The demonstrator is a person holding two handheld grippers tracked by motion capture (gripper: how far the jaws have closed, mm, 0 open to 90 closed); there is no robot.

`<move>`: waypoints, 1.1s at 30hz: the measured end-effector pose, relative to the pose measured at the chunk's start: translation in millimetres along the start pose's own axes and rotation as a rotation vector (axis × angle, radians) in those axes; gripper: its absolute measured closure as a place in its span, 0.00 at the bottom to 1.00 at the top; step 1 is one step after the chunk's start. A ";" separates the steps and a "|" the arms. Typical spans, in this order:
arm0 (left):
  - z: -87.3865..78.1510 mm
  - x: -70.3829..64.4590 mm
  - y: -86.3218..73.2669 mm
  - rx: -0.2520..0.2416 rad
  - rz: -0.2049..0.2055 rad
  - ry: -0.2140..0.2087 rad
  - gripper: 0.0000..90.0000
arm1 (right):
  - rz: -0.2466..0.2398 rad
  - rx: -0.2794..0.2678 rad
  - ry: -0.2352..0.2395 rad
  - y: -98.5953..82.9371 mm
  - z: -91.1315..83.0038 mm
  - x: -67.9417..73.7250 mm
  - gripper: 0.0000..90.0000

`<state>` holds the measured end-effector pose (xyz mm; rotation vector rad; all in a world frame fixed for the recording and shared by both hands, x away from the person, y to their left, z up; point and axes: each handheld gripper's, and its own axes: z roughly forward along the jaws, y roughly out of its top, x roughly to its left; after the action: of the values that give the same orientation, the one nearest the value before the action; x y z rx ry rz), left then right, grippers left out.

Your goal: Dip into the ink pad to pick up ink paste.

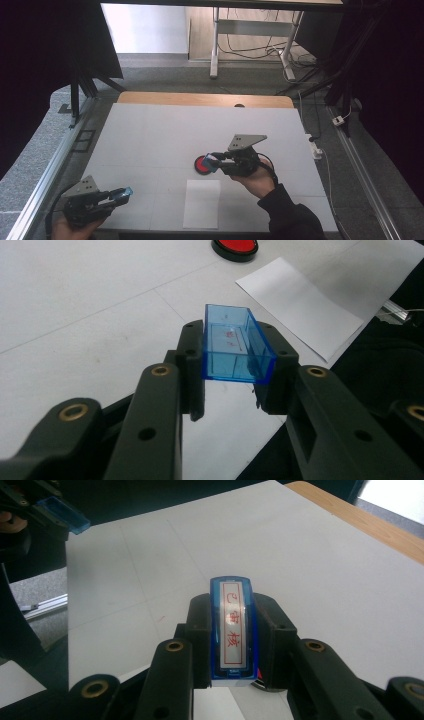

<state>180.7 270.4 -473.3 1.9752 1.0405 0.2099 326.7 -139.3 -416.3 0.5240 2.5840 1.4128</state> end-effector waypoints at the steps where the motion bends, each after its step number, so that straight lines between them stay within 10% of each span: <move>1: -0.3 -0.2 -0.8 -0.001 -0.003 0.009 0.75 | -0.001 0.002 -0.001 0.1 0.7 -0.9 0.79; 33: -1.3 2.4 -2.5 -0.007 -0.013 0.011 0.75 | 0.025 0.149 -0.074 -8.0 51.5 -31.8 0.79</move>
<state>180.2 273.6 -475.0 1.9624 1.0583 0.2176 369.4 -114.6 -452.3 0.6181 2.6454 1.1894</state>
